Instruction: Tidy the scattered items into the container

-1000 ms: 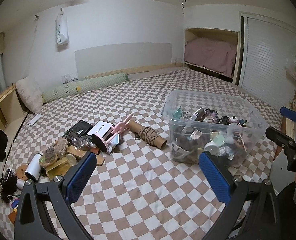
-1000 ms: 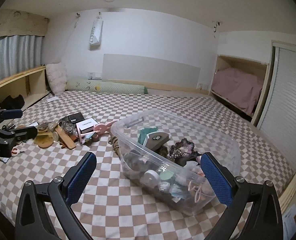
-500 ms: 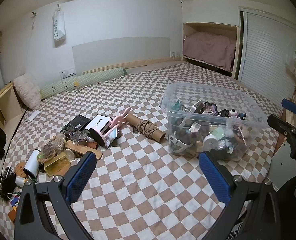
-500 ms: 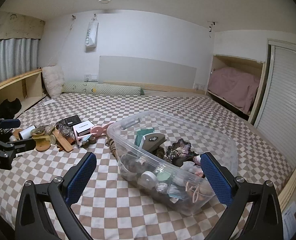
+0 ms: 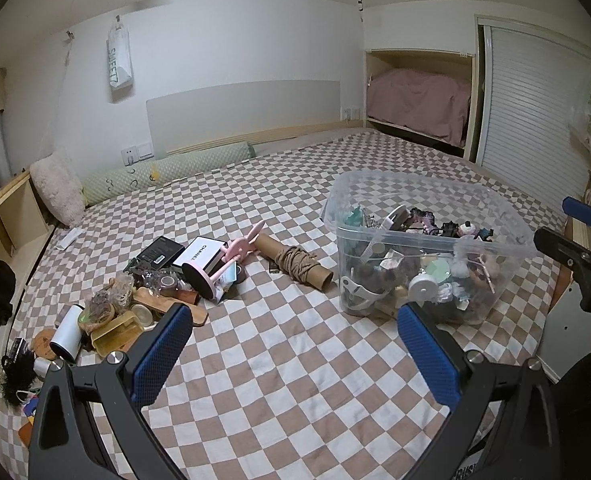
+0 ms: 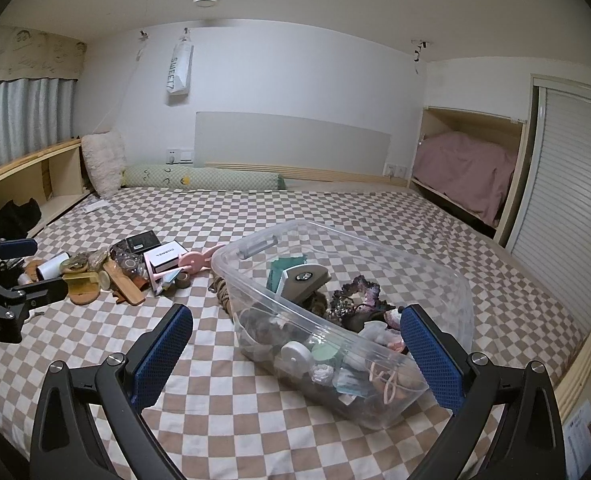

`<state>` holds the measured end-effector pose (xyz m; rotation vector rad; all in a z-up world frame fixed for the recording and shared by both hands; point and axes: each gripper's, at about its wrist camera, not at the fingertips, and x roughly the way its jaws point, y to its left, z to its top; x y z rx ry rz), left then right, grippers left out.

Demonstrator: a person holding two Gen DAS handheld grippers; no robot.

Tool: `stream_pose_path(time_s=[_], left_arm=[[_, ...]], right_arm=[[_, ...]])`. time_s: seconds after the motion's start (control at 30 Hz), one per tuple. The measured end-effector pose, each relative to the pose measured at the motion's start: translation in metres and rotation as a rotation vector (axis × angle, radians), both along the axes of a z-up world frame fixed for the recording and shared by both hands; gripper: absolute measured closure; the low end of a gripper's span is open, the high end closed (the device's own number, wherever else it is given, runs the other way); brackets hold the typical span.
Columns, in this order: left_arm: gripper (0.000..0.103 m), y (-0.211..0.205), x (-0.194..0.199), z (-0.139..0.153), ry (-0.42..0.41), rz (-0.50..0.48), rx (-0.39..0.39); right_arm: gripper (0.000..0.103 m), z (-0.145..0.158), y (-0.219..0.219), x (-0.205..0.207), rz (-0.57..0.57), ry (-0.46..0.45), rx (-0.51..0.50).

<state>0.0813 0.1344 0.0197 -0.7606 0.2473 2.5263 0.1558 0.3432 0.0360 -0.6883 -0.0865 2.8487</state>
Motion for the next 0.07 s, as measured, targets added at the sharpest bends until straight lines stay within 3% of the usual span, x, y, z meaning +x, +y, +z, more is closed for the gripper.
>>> stream_pose_path(time_s=[0.07], left_arm=[[0.000, -0.0008, -0.0002, 0.0002, 0.000, 0.000, 0.003]], right_arm=[[0.000, -0.0001, 0.0002, -0.0001, -0.002, 0.000, -0.001]])
